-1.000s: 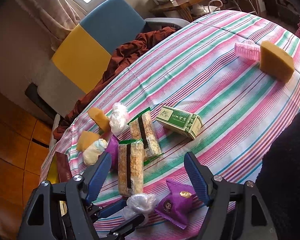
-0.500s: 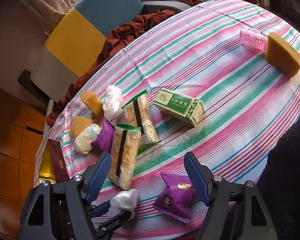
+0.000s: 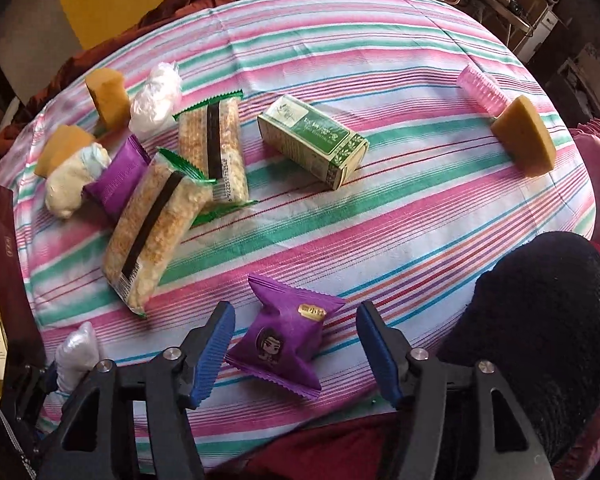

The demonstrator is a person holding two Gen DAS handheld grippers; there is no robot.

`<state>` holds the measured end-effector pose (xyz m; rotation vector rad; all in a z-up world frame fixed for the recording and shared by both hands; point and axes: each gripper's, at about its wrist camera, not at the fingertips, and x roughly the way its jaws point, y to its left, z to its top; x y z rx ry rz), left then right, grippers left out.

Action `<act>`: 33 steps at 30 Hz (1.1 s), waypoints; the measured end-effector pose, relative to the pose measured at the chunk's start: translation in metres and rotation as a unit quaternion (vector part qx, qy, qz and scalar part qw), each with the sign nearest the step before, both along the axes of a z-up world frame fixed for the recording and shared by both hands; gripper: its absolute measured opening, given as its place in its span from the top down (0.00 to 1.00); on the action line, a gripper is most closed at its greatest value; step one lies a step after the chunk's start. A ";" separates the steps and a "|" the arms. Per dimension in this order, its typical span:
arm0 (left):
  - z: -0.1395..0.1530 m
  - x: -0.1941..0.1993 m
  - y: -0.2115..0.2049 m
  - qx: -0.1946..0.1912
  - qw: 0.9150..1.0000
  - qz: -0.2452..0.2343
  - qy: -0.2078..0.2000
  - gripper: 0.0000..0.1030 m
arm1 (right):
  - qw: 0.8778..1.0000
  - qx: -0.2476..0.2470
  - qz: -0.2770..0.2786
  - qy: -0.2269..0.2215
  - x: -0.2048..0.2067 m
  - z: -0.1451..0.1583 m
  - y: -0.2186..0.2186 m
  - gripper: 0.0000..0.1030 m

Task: Organize objects
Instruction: 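Carry the plastic bag into the tray with the left gripper while the right gripper grasps the purple packet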

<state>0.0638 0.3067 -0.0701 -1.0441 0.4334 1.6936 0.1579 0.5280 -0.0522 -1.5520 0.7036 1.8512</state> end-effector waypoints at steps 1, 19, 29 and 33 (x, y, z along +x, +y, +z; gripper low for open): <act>0.001 0.001 0.001 -0.001 1.000 0.000 0.003 0.69 | 1.000 -0.006 0.004 -0.006 -0.001 -0.003 0.000 0.51; 0.009 0.004 -0.004 0.025 1.000 0.000 0.014 0.70 | 0.998 -0.021 0.062 0.021 0.001 -0.004 -0.003 0.66; 0.054 -0.018 -0.045 0.071 0.995 0.063 0.014 0.70 | 0.996 -0.011 0.081 0.028 0.006 0.001 -0.003 0.66; 0.072 -0.038 -0.072 0.088 0.990 0.106 0.024 0.70 | 0.996 -0.009 0.084 0.030 0.009 0.003 -0.001 0.66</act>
